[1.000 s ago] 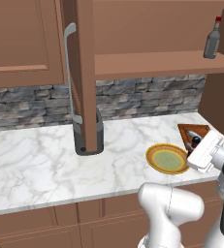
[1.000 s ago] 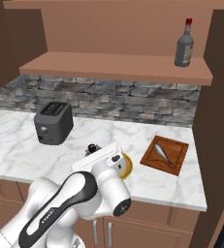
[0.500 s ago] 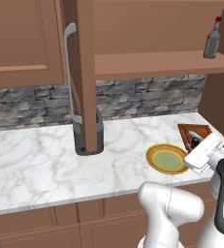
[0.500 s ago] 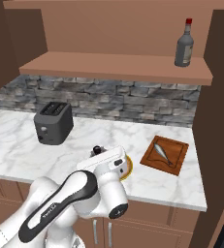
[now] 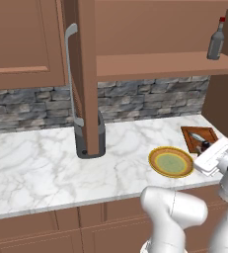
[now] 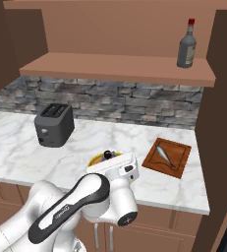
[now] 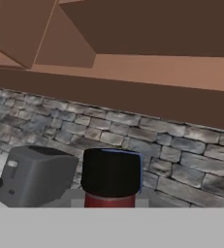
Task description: Pick the fish from the plate and place it on the cutting board. Then pick the condiment bottle from the cabinet and place it next to the cutting board.
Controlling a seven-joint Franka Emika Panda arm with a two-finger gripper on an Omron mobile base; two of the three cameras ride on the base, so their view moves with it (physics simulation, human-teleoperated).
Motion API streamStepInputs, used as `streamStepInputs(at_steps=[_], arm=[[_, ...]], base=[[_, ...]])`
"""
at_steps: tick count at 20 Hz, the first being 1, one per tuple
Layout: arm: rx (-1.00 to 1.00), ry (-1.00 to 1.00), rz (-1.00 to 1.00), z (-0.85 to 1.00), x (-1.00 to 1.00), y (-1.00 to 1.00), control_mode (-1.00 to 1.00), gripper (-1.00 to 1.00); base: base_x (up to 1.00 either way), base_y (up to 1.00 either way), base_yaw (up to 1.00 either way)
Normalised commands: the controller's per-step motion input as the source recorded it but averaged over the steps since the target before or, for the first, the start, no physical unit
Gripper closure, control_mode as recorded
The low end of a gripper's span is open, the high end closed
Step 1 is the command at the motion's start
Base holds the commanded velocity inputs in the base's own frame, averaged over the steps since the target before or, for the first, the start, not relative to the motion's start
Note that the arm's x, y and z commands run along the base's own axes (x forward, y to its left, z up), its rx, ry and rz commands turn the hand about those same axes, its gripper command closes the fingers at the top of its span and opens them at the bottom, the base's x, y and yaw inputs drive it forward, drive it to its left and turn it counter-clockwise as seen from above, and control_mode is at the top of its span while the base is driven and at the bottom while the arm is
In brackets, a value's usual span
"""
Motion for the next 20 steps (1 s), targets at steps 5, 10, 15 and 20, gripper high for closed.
streamStepInputs(at_steps=[5, 10, 15, 20], arm=[[-0.01, 0.0, 0.0, 0.0, 0.0, -0.32, -1.0, 1.0], [-0.05, 0.0, 0.0, -0.06, 0.0, -0.28, -1.0, 1.0], [-0.05, 0.0, 0.0, -0.15, 0.0, -0.26, -1.0, 1.0], [-0.05, 0.0, 0.0, -0.18, 0.0, -0.09, -1.0, 1.0]], base=[[0.0, 0.0, 0.0], [0.0, 0.0, 0.0], [0.0, 0.0, 0.0], [0.0, 0.0, 0.0]])
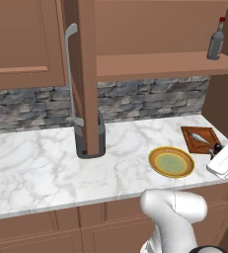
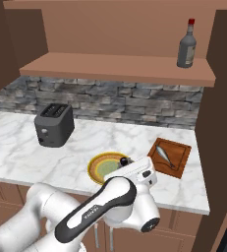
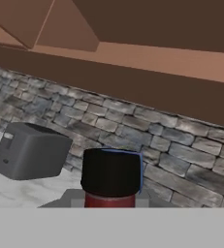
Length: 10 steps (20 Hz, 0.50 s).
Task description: Pick the fish from the plate and place it on the cutting board. Then pick the condiment bottle from the cabinet and place it next to the cutting board.
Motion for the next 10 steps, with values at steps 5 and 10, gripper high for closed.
streamStepInputs(at_steps=[5, 10], arm=[[-0.01, -0.02, 0.0, -0.31, 0.06, -0.01, -1.0, 1.0], [0.01, 0.0, 0.0, -0.33, 0.1, 0.0, -1.0, 1.0]], base=[[0.0, 0.0, 0.0], [0.0, 0.0, 0.0]])
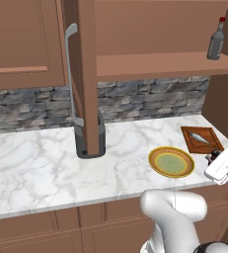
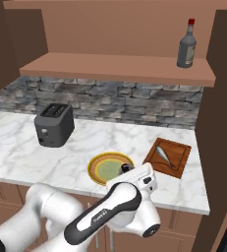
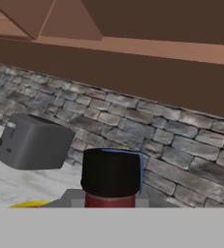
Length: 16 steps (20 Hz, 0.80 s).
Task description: Pick the fish from the plate and place it on the cutting board. Then pick the condiment bottle from the cabinet and place it next to the cutting board.
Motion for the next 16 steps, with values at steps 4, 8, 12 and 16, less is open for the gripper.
streamStepInputs(at_steps=[4, 8, 12, 16], arm=[[0.02, 0.0, -0.01, -0.11, 0.09, -0.04, -1.0, 1.0], [0.0, 0.0, -0.04, -0.03, 0.06, -0.13, -1.0, 1.0], [0.0, 0.0, -0.04, -0.02, 0.01, -0.18, -1.0, 1.0], [0.0, 0.0, -0.03, -0.07, 0.05, -0.05, -1.0, 1.0]], base=[[0.0, 0.0, 0.0], [0.0, 0.0, 0.0], [0.0, 0.0, 0.0], [0.0, 0.0, 0.0]])
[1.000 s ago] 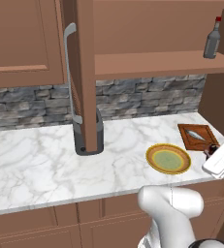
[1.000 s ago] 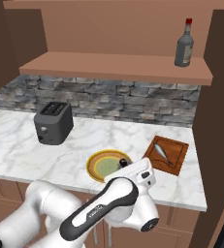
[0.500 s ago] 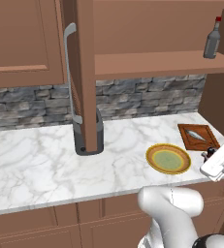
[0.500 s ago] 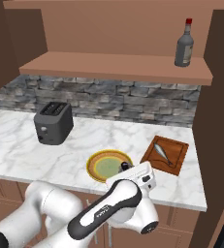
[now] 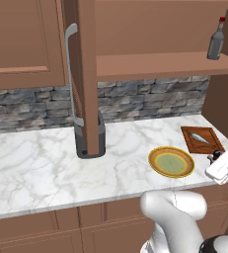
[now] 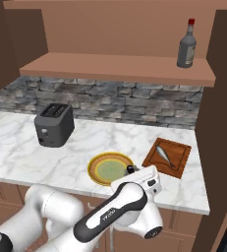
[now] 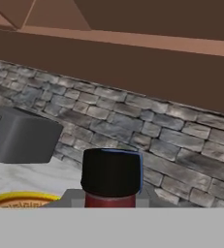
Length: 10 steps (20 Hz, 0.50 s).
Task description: Pick the fish from the plate and place it on the cutting board. Then pick the condiment bottle from the cabinet and place it next to the cutting board.
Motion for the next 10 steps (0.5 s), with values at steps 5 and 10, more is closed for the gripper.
streamStepInputs(at_steps=[5, 10], arm=[[0.01, 0.01, 0.0, -0.16, 0.09, 0.0, -1.0, 1.0], [0.07, 0.06, 0.0, -0.17, 0.08, 0.09, -1.0, 1.0]], base=[[0.0, 0.0, 0.0], [0.0, 0.0, 0.0]])
